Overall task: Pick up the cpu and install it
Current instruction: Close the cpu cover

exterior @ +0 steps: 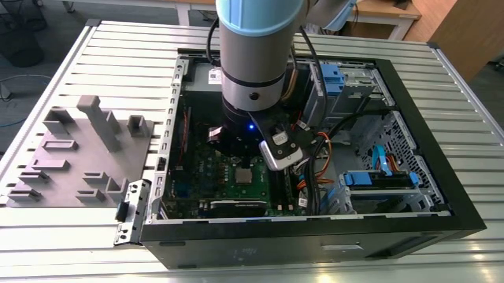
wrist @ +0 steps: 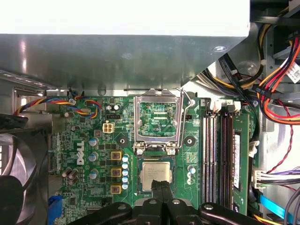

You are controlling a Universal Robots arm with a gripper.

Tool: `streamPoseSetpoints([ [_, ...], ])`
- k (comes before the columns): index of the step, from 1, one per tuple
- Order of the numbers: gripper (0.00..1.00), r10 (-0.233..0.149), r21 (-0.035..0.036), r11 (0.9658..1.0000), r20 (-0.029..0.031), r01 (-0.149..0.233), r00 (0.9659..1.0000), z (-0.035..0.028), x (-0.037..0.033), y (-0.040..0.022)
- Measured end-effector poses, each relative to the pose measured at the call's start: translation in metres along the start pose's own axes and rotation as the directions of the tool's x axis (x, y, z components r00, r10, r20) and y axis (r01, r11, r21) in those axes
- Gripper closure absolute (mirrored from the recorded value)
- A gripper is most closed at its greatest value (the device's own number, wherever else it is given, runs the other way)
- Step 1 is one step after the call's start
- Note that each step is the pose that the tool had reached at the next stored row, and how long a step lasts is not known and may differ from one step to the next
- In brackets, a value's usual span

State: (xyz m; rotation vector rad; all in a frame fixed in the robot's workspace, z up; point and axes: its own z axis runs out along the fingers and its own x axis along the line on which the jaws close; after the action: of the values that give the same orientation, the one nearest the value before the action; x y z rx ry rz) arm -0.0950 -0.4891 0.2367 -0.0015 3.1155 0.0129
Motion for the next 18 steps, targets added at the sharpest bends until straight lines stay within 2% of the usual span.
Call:
streamPoseSetpoints([
  [9, 0.89, 0.0, -0.0001, 1.0, 0.0, 0.0, 1.0, -0.0002, -0.0001, 0.0],
  [14, 0.89, 0.014, 0.0002, 0.9999, 0.0001, -0.014, 0.9999, 0.0003, -0.0056, 0.0],
  [18, 0.89, 0.039, 0.001, 0.9992, 0.0003, -0.039, 0.9992, 0.0014, -0.0086, 0.0002],
])
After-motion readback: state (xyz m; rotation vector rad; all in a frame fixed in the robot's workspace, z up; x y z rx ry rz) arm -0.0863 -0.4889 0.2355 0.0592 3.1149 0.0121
